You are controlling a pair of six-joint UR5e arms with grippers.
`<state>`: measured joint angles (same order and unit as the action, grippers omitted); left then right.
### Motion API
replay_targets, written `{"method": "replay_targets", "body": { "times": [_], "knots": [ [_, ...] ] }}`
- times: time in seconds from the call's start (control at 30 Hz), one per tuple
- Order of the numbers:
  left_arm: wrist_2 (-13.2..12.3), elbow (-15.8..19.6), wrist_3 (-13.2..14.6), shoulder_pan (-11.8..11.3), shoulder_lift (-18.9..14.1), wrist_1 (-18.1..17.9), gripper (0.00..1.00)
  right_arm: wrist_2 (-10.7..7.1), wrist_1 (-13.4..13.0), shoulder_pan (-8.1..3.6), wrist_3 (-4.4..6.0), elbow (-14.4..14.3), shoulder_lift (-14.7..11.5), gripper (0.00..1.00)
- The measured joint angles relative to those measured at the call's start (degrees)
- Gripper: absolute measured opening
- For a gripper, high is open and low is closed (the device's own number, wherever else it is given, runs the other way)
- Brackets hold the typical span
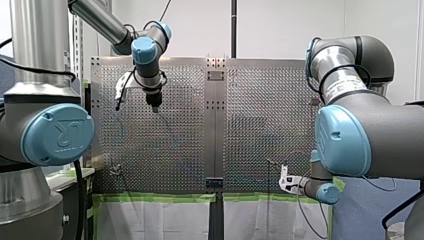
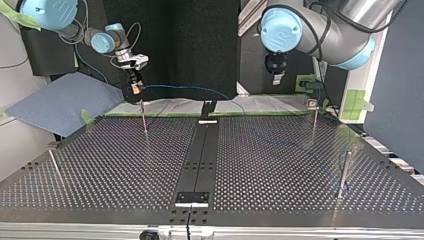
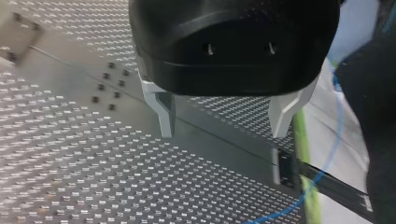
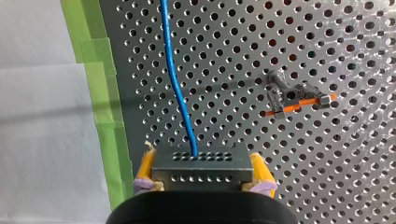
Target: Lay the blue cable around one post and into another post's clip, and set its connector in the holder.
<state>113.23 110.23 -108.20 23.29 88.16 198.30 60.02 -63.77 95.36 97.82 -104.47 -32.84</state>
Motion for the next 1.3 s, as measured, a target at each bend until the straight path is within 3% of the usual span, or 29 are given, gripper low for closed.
{"method": "replay_targets", "body": {
  "times": [0.27,0.5,0.7,0.87,1.0,1.3],
  "knots": [
    [2.2,3.7,1.4,3.7,3.7,-3.7,0.99,0.05,0.2,-0.16,-0.16,0.0,0.0,0.0],
    [-0.6,4.6,2.6,7.2,7.2,-7.2,0.99,-0.06,0.7,-0.6,-0.9,0.3,-0.1,0.0],
    [-3.4,4.5,1.0,10.1,10.1,-10.1,0.99,0.06,1.8,-0.82,-2.73,0.5,-0.1,0.0],
    [-4.1,4.5,0.0,12.4,12.6,-12.6,0.99,0.07,2.2,-0.99,-3.18,0.4,-0.1,0.0],
    [-5.2,4.2,-0.1,12.1,14.6,-14.6,0.99,-0.03,2.3,-1.09,-3.17,0.5,-0.1,0.0],
    [-9.4,3.9,-0.1,8.1,19.2,-19.2,0.99,-0.49,2.5,-1.13,-3.3,0.4,-0.1,0.0]
  ]
}}
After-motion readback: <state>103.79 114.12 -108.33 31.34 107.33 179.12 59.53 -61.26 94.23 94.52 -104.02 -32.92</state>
